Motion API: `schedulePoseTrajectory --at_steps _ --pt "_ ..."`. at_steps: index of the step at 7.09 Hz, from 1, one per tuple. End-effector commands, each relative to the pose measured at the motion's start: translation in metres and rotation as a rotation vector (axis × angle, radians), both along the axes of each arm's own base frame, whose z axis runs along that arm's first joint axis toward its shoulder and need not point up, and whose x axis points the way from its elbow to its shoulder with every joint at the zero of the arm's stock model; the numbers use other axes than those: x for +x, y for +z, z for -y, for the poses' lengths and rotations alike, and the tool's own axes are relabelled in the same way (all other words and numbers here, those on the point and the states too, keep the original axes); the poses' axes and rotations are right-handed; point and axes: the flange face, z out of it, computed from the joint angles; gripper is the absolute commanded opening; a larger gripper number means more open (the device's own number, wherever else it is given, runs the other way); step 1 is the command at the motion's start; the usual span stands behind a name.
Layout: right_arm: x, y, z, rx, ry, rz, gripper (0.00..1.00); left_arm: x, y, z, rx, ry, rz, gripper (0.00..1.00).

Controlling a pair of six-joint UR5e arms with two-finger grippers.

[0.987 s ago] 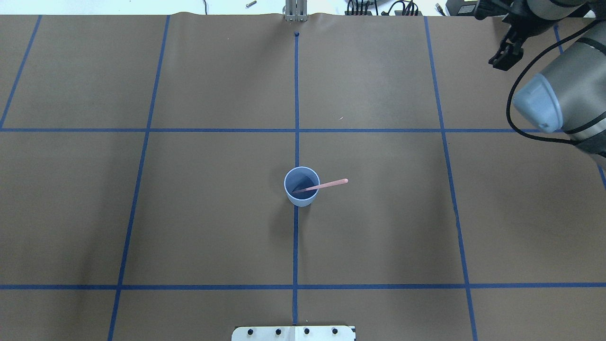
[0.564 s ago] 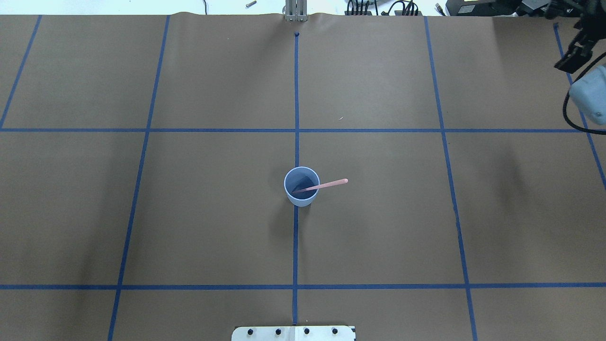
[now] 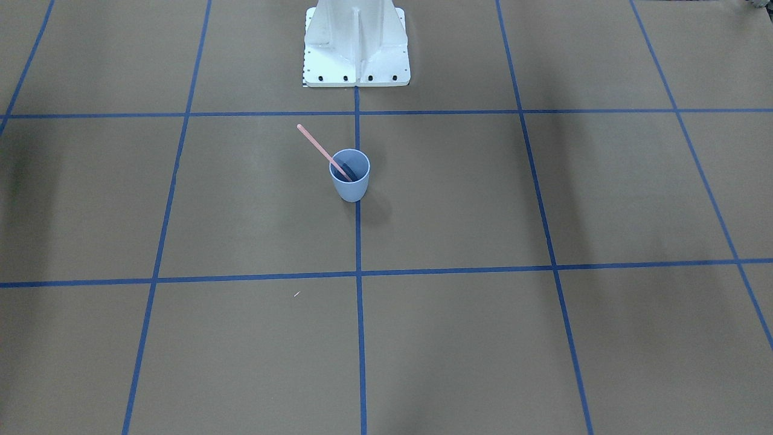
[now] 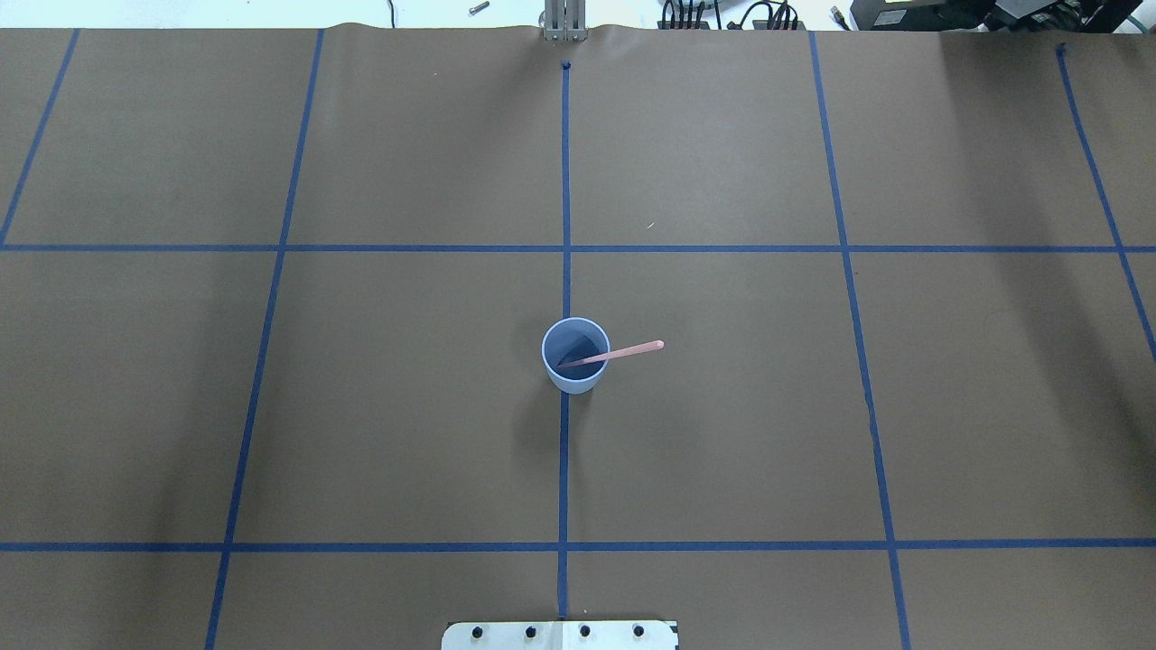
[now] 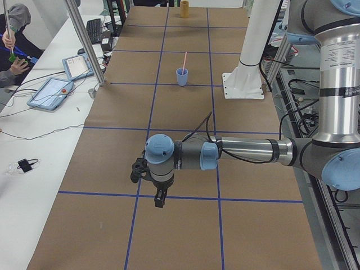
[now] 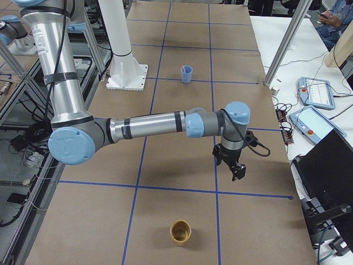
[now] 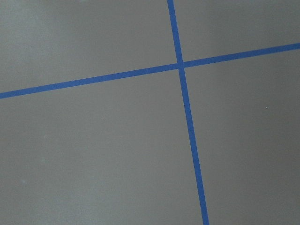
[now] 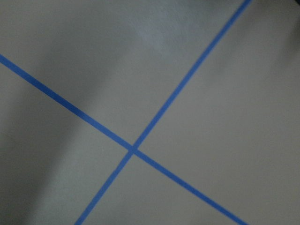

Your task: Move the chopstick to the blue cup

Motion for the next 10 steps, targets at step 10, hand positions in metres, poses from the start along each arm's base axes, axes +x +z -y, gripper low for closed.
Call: schedulePoseTrajectory --at_steps 10 --pt "0.035 0.037 -0.089 -0.351 0.447 0.163 1.0 0.0 0.0 -0.001 -0.008 0.0 0.0 0.99"
